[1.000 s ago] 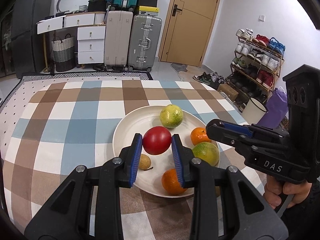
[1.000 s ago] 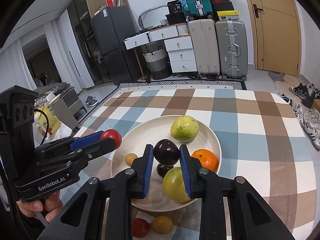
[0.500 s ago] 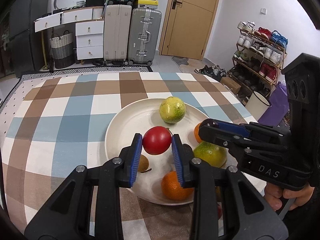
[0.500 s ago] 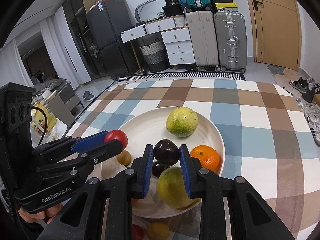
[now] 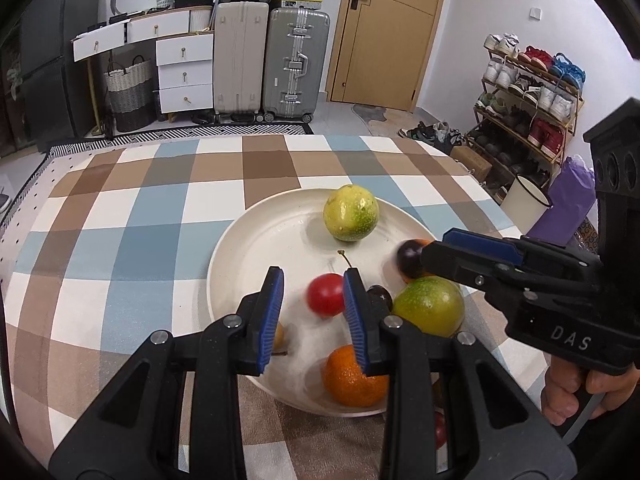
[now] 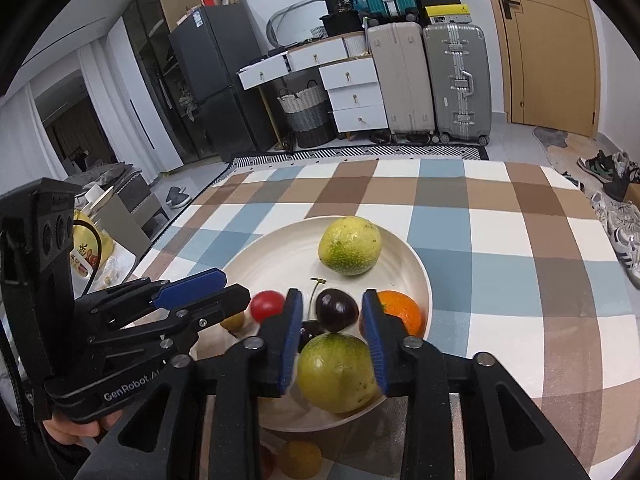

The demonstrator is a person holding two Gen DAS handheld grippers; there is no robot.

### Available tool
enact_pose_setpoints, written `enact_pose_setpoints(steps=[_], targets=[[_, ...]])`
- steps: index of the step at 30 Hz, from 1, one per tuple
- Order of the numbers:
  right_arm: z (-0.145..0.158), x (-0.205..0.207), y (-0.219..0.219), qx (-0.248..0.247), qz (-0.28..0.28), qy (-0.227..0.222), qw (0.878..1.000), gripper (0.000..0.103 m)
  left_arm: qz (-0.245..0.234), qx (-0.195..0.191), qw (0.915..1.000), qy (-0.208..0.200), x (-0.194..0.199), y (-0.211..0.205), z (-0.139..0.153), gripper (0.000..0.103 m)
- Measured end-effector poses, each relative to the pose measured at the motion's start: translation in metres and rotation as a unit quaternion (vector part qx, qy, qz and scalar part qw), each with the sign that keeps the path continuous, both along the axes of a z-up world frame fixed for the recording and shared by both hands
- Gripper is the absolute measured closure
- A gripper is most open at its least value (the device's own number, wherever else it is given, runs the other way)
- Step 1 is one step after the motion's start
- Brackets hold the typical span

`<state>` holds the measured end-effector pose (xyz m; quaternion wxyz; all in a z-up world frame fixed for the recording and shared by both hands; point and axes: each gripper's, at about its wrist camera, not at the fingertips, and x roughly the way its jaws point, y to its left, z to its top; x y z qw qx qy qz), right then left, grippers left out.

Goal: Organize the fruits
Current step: 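Lift and carry the dark plum and red tomato over the white plate, then lower the plum and tomato onto the plate and open both tools, then withdraw both tools from the plate toward the loose tomato and brown fruit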

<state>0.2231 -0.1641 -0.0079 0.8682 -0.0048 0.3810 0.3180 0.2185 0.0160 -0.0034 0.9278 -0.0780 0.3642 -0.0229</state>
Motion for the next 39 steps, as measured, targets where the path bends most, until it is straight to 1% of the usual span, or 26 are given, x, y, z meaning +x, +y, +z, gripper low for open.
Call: enact_pose_setpoints(steps=[2, 3, 4, 5, 6, 7, 8, 9, 10, 12, 15, 18, 21, 23, 27, 30, 33, 35, 39], targets=[[0.004, -0.003, -0.002, -0.005, -0.004, -0.005, 1.0, 0.065, 0.009, 0.001, 1.0, 0.001, -0.006, 0.003, 0.004, 0.057], [0.007, -0.005, -0.003, -0.005, 0.001, -0.005, 1.0, 0.062, 0.014, 0.001, 0.9999, -0.001, -0.01, 0.004, 0.007, 0.041], [0.009, -0.008, -0.004, -0.006, 0.002, -0.009, 1.0, 0.057, 0.019, 0.001, 0.9998, -0.005, -0.016, 0.006, 0.01, 0.03], [0.012, -0.012, -0.006, -0.01, 0.002, -0.016, 1.0, 0.049, 0.021, -0.001, 0.9997, -0.01, -0.022, 0.008, 0.012, 0.027], [0.015, -0.016, -0.008, -0.014, 0.002, -0.022, 1.0, 0.041, 0.025, -0.003, 0.9996, -0.013, -0.027, 0.01, 0.015, 0.02], [0.017, -0.02, -0.01, -0.017, 0.0, -0.026, 1.0, 0.035, 0.03, -0.004, 0.9994, -0.015, -0.034, 0.012, 0.018, 0.019], [0.02, -0.024, -0.013, -0.022, -0.006, -0.031, 0.999, 0.019, 0.034, -0.004, 0.9993, -0.017, -0.04, 0.014, 0.021, 0.019], [0.022, -0.027, -0.015, -0.026, -0.011, -0.034, 0.999, 0.009, 0.039, -0.003, 0.9991, -0.017, -0.046, 0.015, 0.023, 0.013], [0.024, -0.031, -0.017, -0.027, -0.016, -0.038, 0.999, 0.007, 0.043, -0.003, 0.9989, -0.017, -0.051, 0.016, 0.025, 0.0], [0.028, -0.036, -0.021, -0.028, -0.019, -0.036, 0.999, 0.001, 0.051, 0.0, 0.9985, -0.021, -0.063, 0.017, 0.029, 0.001], [0.03, -0.044, -0.025, -0.036, -0.01, -0.026, 0.999, 0.001, 0.058, 0.004, 0.9982, -0.017, -0.079, 0.02, 0.03, 0.001], [0.029, -0.055, -0.024, -0.058, 0.001, -0.029, 0.998, 0.001, 0.063, -0.001, 0.998, -0.013, -0.094, 0.021, 0.027, 0.001], [0.028, -0.065, -0.027, -0.068, 0.0, -0.034, 0.997, 0.001, 0.069, 0.004, 0.9976, -0.011, -0.104, 0.018, 0.025, 0.001], [0.024, -0.07, -0.031, -0.073, 0.004, -0.023, 0.997, 0.001, 0.069, 0.009, 0.9975, -0.007, -0.11, 0.016, 0.024, 0.001], [0.016, -0.078, -0.039, -0.086, -0.002, -0.015, 0.996, 0.001, 0.065, 0.01, 0.9978, -0.003, -0.116, 0.009, 0.021, 0.001], [0.009, -0.084, -0.045, -0.096, 0.006, -0.003, 0.995, 0.001, 0.06, 0.006, 0.9982, 0.002, -0.118, 0.003, 0.018, 0.001], [0.004, -0.086, -0.053, -0.092, 0.005, 0.006, 0.996, 0.001, 0.05, 0.007, 0.9987, 0.003, -0.118, -0.003, 0.015, 0.001], [-0.002, -0.087, -0.057, -0.094, -0.001, 0.015, 0.995, 0.001, 0.049, 0.008, 0.9987, 0.015, -0.114, -0.006, 0.009, 0.001], [-0.009, -0.091, -0.061, -0.106, -0.005, 0.011, 0.994, 0.001, 0.039, 0.004, 0.9989, 0.025, -0.11, -0.014, 0.002, 0.001]])
